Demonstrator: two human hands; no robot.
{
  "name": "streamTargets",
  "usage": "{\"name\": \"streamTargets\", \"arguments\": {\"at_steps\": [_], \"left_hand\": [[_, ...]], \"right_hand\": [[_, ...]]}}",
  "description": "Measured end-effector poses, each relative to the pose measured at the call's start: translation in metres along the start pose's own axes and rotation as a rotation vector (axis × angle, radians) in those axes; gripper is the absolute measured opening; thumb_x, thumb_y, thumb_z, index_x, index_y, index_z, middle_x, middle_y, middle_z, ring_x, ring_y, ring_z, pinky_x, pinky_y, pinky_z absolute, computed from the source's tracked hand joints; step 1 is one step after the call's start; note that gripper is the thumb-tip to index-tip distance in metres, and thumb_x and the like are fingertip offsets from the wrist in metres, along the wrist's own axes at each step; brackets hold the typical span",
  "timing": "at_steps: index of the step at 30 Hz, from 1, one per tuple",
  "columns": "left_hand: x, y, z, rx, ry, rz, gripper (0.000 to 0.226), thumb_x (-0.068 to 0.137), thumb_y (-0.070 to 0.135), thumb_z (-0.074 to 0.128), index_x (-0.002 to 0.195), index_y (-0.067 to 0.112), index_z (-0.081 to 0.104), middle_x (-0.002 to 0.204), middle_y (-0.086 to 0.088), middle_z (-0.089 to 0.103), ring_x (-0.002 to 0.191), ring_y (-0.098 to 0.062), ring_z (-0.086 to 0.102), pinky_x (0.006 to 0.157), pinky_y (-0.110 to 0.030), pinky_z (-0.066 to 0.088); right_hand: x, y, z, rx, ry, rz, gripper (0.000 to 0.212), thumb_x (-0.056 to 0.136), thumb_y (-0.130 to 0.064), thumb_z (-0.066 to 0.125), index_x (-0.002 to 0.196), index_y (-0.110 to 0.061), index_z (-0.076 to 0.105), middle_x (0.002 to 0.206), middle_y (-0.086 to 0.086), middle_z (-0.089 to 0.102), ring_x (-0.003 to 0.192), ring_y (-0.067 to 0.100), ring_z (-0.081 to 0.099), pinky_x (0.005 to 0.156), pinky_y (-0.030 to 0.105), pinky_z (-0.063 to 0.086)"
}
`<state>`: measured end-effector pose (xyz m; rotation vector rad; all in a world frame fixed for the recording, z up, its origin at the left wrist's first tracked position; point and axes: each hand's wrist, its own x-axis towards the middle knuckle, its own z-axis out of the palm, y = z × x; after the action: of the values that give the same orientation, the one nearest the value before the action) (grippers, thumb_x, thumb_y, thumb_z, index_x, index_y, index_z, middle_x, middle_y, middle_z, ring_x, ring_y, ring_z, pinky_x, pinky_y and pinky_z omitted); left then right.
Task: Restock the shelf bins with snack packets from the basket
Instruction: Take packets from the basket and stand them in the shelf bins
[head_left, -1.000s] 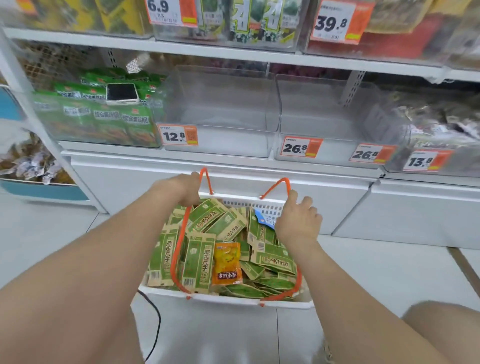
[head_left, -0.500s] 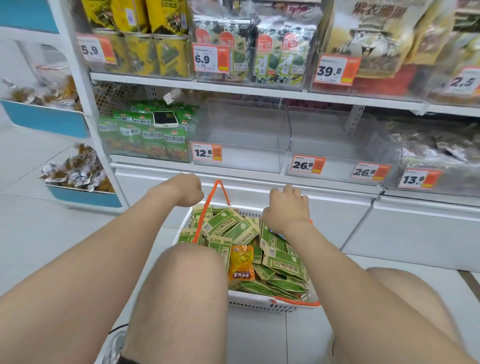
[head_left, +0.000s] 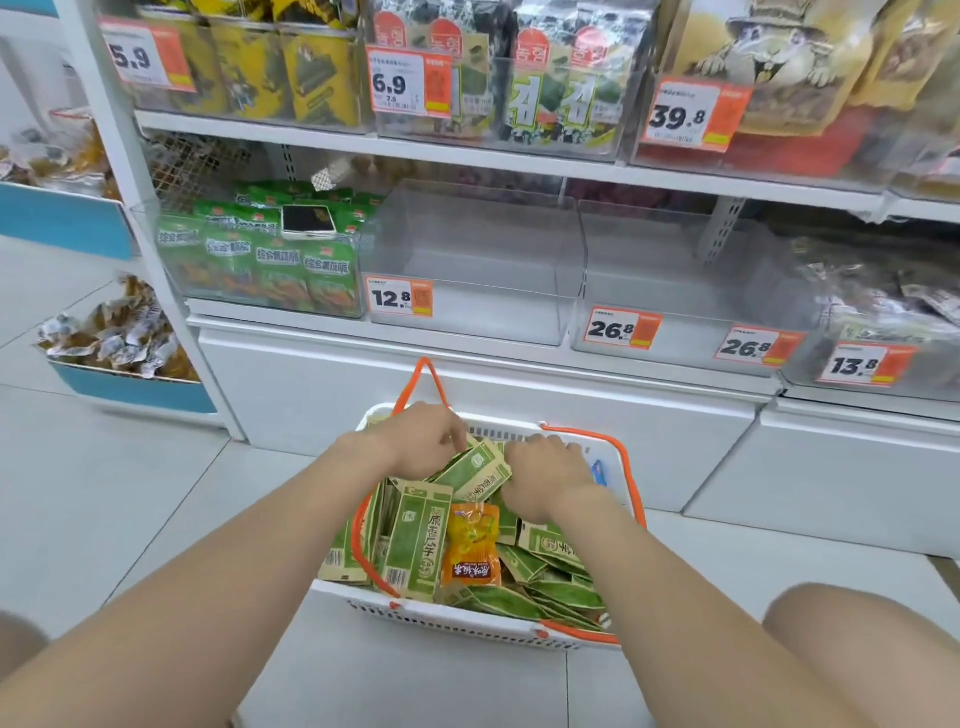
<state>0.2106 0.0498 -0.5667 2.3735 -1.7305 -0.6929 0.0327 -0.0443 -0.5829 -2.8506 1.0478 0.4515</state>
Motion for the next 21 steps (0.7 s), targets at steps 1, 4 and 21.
{"name": "streamTargets", "arguments": {"at_steps": [1, 4, 21], "left_hand": [[0.003, -0.005, 0.005, 0.014, -0.022, -0.006, 0.034, 0.098, 0.013, 0.048, 0.118, 0.025, 0.073, 0.117, 0.001, 0.069, 0.118, -0.023, 0.062, 0.102, -0.036, 0.049], [0.007, -0.013, 0.009, 0.035, -0.093, -0.049, 0.037, 0.099, 0.015, 0.048, 0.13, 0.024, 0.067, 0.134, -0.005, 0.065, 0.128, -0.026, 0.057, 0.106, -0.039, 0.047], [0.023, 0.004, 0.049, 0.132, -0.151, -0.121, 0.045, 0.101, 0.019, 0.053, 0.146, 0.02, 0.053, 0.148, -0.006, 0.055, 0.129, -0.028, 0.057, 0.105, -0.042, 0.051]], "right_hand": [[0.006, -0.004, 0.002, -0.001, -0.005, -0.026, 0.039, 0.094, -0.028, 0.056, 0.131, -0.016, 0.056, 0.134, 0.014, 0.058, 0.128, 0.037, 0.05, 0.108, 0.051, 0.038], [0.015, -0.007, 0.006, -0.003, 0.001, -0.084, 0.043, 0.095, -0.03, 0.054, 0.137, -0.018, 0.054, 0.135, 0.014, 0.058, 0.13, 0.036, 0.048, 0.111, 0.052, 0.036], [0.013, 0.01, 0.051, 0.225, -0.161, -0.052, 0.043, 0.095, -0.027, 0.054, 0.137, -0.019, 0.049, 0.127, 0.009, 0.064, 0.109, 0.033, 0.063, 0.093, 0.045, 0.055]]}}
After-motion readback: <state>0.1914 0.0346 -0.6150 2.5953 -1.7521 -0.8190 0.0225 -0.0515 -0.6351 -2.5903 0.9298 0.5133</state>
